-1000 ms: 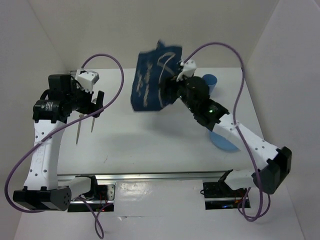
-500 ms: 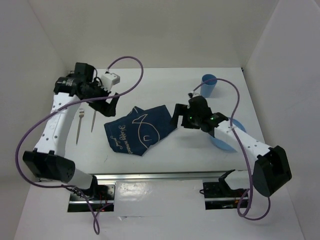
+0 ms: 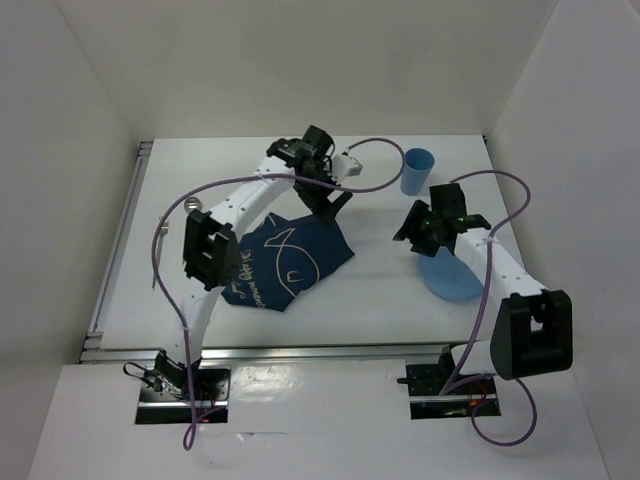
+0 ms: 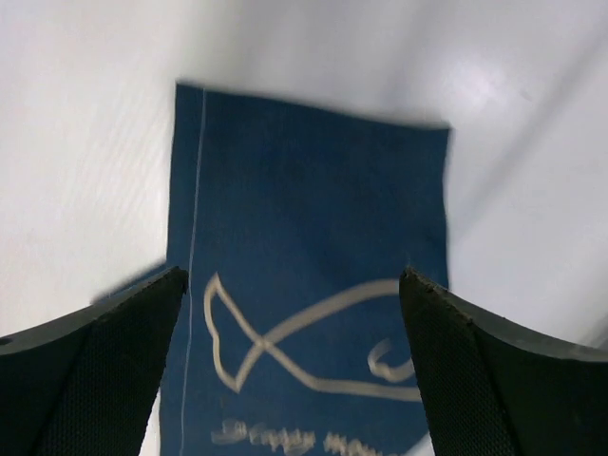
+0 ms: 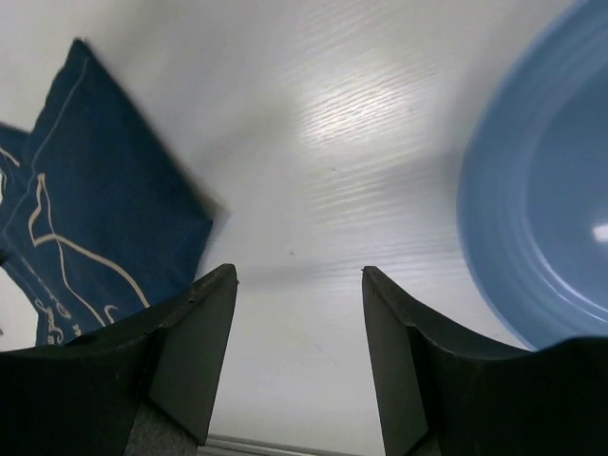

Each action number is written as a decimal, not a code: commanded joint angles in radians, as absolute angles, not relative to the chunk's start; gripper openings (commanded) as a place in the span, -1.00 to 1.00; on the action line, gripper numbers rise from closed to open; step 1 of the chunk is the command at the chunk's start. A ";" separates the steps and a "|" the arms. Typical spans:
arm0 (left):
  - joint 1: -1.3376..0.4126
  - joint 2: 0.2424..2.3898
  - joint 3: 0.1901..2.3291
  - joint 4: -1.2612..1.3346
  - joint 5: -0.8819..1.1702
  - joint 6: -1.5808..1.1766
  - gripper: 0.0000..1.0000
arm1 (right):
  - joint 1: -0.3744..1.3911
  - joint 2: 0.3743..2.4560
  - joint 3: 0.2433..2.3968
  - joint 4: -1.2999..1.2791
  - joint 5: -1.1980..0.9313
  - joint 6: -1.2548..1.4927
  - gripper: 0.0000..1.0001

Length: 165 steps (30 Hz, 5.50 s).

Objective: Set the dinner table for one person

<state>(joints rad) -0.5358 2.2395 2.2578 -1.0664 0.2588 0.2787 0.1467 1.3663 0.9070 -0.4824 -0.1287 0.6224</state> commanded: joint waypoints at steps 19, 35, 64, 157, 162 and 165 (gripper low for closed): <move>-0.629 2.638 2.298 -0.946 -0.014 0.261 0.04 | 0.120 1.319 1.019 -0.584 -0.054 0.554 -0.06; -0.578 2.398 2.230 -0.772 0.024 0.184 0.56 | 0.120 1.292 0.950 -0.541 -0.127 0.554 -0.09; -0.603 2.655 2.339 -0.998 0.014 0.153 0.07 | 0.120 1.273 0.931 -0.551 -0.147 0.594 -0.09; -0.064 1.801 1.230 -0.943 0.382 0.365 -1.00 | 0.494 2.320 2.084 -0.686 0.141 0.345 0.78; -0.064 1.801 1.220 -0.943 0.391 0.347 -1.00 | 0.494 2.534 2.273 -0.684 0.224 0.337 0.78; -0.055 1.801 1.220 -0.943 0.417 0.347 -1.00 | 0.494 2.569 2.264 -0.713 0.192 0.347 0.70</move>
<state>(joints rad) -0.0639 1.8202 1.2030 -0.9222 0.3656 0.3382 0.5091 2.5057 2.2578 -0.6361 0.1780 0.3588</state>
